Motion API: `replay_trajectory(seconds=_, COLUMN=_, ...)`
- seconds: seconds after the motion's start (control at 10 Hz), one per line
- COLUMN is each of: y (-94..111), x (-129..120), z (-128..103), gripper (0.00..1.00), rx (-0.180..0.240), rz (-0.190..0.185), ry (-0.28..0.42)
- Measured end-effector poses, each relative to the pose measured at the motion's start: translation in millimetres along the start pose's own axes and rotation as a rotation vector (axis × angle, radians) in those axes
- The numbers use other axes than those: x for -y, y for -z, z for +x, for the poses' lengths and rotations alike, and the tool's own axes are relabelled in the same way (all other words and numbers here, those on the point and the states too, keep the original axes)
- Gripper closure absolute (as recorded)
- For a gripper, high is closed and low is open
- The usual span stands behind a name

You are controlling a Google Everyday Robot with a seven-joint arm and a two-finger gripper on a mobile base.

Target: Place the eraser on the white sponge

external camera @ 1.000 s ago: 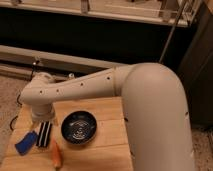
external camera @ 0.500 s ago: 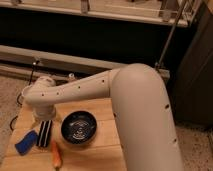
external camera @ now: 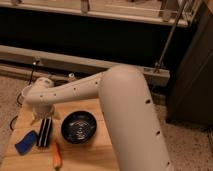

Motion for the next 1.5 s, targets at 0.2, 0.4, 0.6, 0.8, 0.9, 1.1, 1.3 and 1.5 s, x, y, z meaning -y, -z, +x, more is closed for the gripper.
replay_trajectory(seconds=0.2, y=-16, x=-2, z=-15, gripper=0.2, rx=0.025, rz=0.004, ry=-0.001)
replay_trajectory(seconds=0.4, y=-29, x=-2, z=-26, gripper=0.2, rx=0.044, rz=0.009, ry=-0.001)
replay_trajectory(seconds=0.6, y=-28, x=0, z=-26, gripper=0.2, rx=0.045, rz=0.008, ry=-0.005)
replay_trajectory(seconds=0.8, y=-29, x=-1, z=-26, gripper=0.2, rx=0.044, rz=0.008, ry=-0.003)
replay_trajectory(seconds=0.9, y=-29, x=-2, z=-26, gripper=0.2, rx=0.044, rz=0.007, ry=-0.001)
replay_trajectory(seconds=1.1, y=-29, x=-2, z=-26, gripper=0.2, rx=0.044, rz=0.008, ry=-0.002)
replay_trajectory(seconds=1.3, y=-29, x=-2, z=-26, gripper=0.2, rx=0.044, rz=0.008, ry=-0.002)
replay_trajectory(seconds=1.5, y=-29, x=-2, z=-26, gripper=0.2, rx=0.044, rz=0.007, ry=-0.002)
